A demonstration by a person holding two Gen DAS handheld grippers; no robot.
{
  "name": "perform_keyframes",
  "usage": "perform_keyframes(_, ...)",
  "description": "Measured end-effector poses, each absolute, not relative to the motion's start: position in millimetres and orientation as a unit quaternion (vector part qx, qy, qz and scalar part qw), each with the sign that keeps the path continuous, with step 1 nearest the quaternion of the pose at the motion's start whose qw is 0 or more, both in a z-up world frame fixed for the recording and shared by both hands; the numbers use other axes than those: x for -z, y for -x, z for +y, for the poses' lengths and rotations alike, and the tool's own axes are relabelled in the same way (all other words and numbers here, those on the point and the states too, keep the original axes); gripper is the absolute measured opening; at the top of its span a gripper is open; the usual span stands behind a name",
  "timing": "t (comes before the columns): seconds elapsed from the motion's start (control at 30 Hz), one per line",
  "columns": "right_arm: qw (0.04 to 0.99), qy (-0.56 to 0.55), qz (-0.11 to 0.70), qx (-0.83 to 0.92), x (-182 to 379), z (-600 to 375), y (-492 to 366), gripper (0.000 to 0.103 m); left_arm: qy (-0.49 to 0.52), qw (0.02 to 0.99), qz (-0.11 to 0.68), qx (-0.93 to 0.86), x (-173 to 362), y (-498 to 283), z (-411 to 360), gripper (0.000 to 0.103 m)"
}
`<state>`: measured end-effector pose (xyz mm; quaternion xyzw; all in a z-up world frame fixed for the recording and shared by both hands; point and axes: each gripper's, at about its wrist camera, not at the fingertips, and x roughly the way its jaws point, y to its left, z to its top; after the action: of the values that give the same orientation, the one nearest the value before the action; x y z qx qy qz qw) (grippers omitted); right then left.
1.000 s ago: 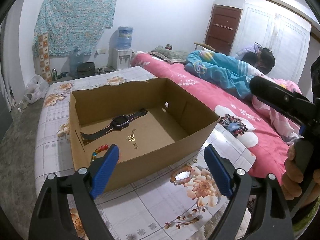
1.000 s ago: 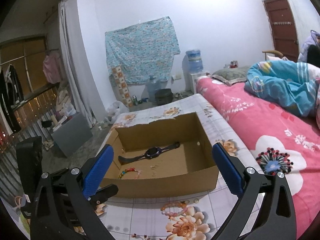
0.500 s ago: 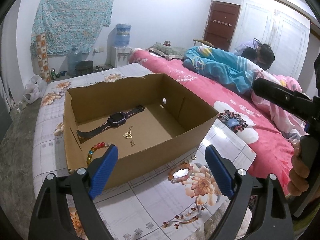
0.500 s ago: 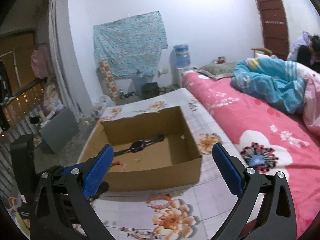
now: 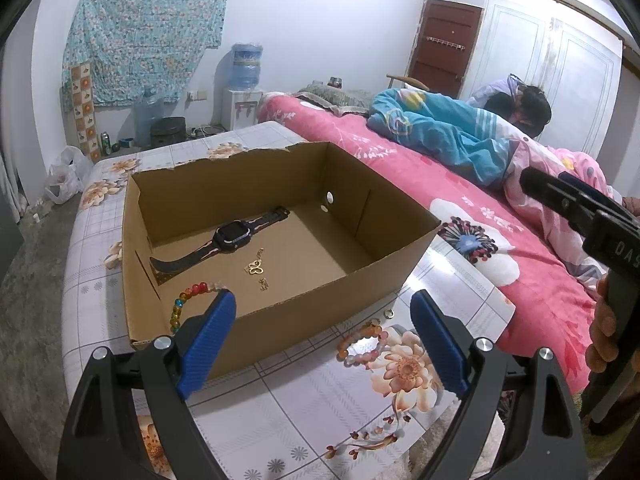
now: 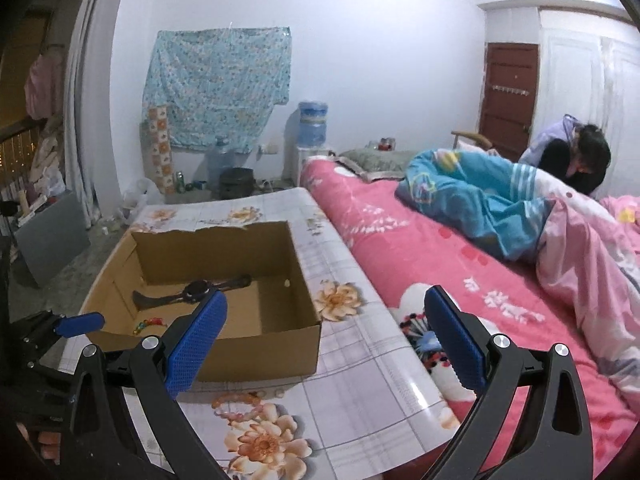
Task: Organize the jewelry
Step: 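Withdraw both open tools back from the box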
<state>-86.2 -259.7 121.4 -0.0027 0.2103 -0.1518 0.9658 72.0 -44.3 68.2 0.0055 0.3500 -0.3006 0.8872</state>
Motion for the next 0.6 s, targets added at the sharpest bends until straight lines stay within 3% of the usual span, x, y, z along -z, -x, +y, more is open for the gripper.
perform_keyframes(0.6, 0.977, -0.024, 0.195, 0.079, -120.1, -270.7, 92.6, 0.095, -0.023, 0.889, 0.342, 0.302, -67.0, -70.3, -45.6, 0.087)
